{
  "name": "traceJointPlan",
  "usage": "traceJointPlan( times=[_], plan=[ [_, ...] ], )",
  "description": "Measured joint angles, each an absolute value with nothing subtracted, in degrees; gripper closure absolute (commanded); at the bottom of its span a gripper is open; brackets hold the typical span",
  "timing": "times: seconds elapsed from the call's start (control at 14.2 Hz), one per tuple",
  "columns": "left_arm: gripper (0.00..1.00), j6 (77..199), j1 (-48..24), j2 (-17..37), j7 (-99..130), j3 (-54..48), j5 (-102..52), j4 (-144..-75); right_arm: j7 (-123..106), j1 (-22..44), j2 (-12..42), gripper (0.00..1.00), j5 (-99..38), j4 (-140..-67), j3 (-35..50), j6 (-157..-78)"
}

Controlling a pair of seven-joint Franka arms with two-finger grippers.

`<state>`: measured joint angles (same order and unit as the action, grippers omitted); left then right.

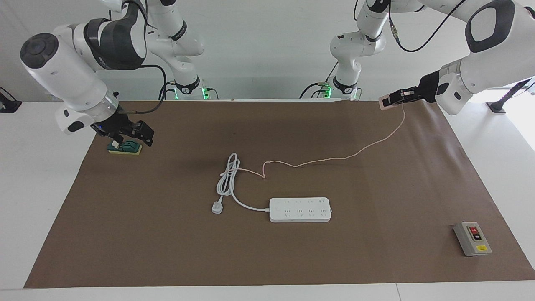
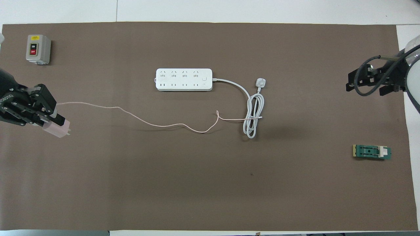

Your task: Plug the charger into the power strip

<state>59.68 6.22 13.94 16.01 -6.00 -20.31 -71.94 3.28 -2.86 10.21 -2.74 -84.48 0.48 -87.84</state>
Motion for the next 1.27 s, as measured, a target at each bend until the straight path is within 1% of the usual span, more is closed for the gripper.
traceJointPlan(
  times=[0.42,0.57,0.78,1.06,1.27],
  plan=[
    [1.0,67.16,6.17,13.92,15.41,-5.88,-14.11,-70.93,-4.12,-2.84,3.09,0.0,-0.03,-85.73,0.54,-86.02],
    [1.0,67.74,5.93,13.99,23.94,-6.12,-13.22,-70.93,-4.17,-2.67,1.28,0.0,0.8,-87.05,0.67,-85.82],
    [1.0,68.14,4.66,14.09,34.72,-6.53,-13.06,-70.94,-4.17,-2.69,-0.05,0.0,1.22,-90.04,0.7,-87.3],
    [1.0,68.4,4.02,14.37,39.09,-6.68,-9.21,-71.0,-4.17,-2.63,-1.26,0.0,1.24,-94.25,0.74,-90.93],
    [1.0,74.53,2.18,14.86,52.45,-6.85,-8.63,-71.34,-4.1,-2.59,-2.22,0.0,1.23,-96.17,0.85,-92.02]
  ],
)
